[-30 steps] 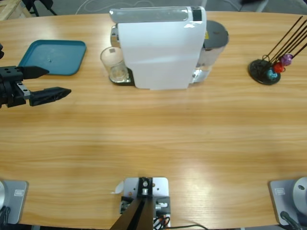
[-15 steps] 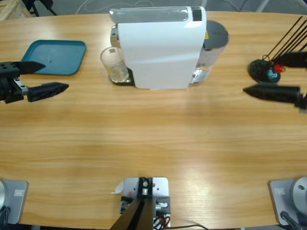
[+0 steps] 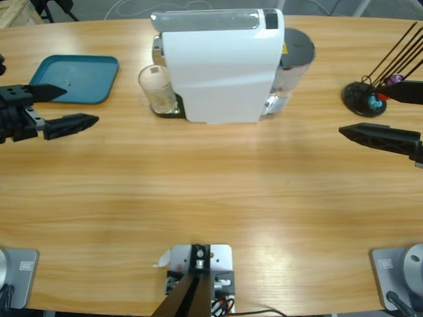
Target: Pour coffee
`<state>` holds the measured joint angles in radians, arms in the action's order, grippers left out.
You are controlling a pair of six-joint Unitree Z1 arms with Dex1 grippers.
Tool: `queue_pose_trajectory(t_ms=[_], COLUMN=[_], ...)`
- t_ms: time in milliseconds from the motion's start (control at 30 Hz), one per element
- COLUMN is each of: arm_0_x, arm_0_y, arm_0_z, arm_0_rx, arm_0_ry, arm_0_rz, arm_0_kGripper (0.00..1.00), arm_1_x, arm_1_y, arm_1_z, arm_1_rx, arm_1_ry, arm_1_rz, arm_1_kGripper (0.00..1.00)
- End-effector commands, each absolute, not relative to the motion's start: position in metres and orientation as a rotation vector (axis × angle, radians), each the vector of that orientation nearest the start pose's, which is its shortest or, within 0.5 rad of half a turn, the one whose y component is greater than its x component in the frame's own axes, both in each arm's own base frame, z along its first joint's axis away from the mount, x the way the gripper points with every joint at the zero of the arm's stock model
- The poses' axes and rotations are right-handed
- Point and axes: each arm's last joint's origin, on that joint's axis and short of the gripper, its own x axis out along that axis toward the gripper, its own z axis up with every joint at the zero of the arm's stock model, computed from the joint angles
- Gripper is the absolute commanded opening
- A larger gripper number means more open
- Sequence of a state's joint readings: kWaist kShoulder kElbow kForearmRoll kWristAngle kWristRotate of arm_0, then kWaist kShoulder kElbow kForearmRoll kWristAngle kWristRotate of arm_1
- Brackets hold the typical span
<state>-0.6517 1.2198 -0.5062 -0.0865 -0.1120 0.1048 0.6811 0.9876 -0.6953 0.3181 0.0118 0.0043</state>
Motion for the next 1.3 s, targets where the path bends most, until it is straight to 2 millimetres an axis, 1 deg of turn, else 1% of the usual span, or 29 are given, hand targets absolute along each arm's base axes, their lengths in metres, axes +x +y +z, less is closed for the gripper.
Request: queue_pose_trajectory(t_ms=[33, 100, 167, 267, 433, 600, 733, 867, 967, 1133, 1300], arm_0_x=[0.142, 0.140, 0.142, 0.141, 0.131, 0.124, 0.127, 0.131, 0.134, 0.137, 0.141], arm_0_y=[-0.118, -0.121, -0.124, -0.123, -0.114, -0.110, -0.112, -0.115, -0.118, -0.119, -0.122], arm_0_z=[0.251, 0.251, 0.252, 0.254, 0.265, 0.264, 0.265, 0.269, 0.266, 0.260, 0.260], arm_0_rx=[0.313, 0.312, 0.314, 0.311, 0.295, 0.290, 0.292, 0.324, 0.349, 0.341, 0.338], arm_0_ry=[0.616, 0.617, 0.611, 0.602, 0.535, 0.524, 0.525, 0.486, 0.487, 0.523, 0.518], arm_0_rz=[-0.821, -0.850, -0.853, -0.853, -0.849, -0.861, -0.861, -0.872, -0.877, -0.868, -0.867], arm_0_kGripper=[1.000, 1.000, 1.000, 1.000, 0.999, 1.000, 0.998, 0.996, 0.996, 1.000, 1.000], arm_1_x=[0.098, 0.098, 0.100, 0.104, 0.100, 0.096, 0.096, 0.095, 0.096, 0.096, 0.097], arm_1_y=[0.082, 0.082, 0.083, 0.086, 0.083, 0.081, 0.080, 0.079, 0.079, 0.079, 0.080], arm_1_z=[0.304, 0.302, 0.301, 0.298, 0.301, 0.302, 0.303, 0.303, 0.303, 0.303, 0.302], arm_1_rx=[-0.222, -0.223, -0.226, -0.233, -0.224, -0.218, -0.219, -0.219, -0.221, -0.223, -0.223], arm_1_ry=[0.641, 0.641, 0.648, 0.663, 0.635, 0.622, 0.618, 0.611, 0.612, 0.611, 0.608], arm_1_rz=[0.664, 0.665, 0.664, 0.664, 0.666, 0.668, 0.668, 0.662, 0.658, 0.654, 0.654], arm_1_kGripper=[0.996, 0.998, 1.000, 0.998, 0.996, 1.000, 1.000, 0.997, 1.000, 1.000, 1.000])
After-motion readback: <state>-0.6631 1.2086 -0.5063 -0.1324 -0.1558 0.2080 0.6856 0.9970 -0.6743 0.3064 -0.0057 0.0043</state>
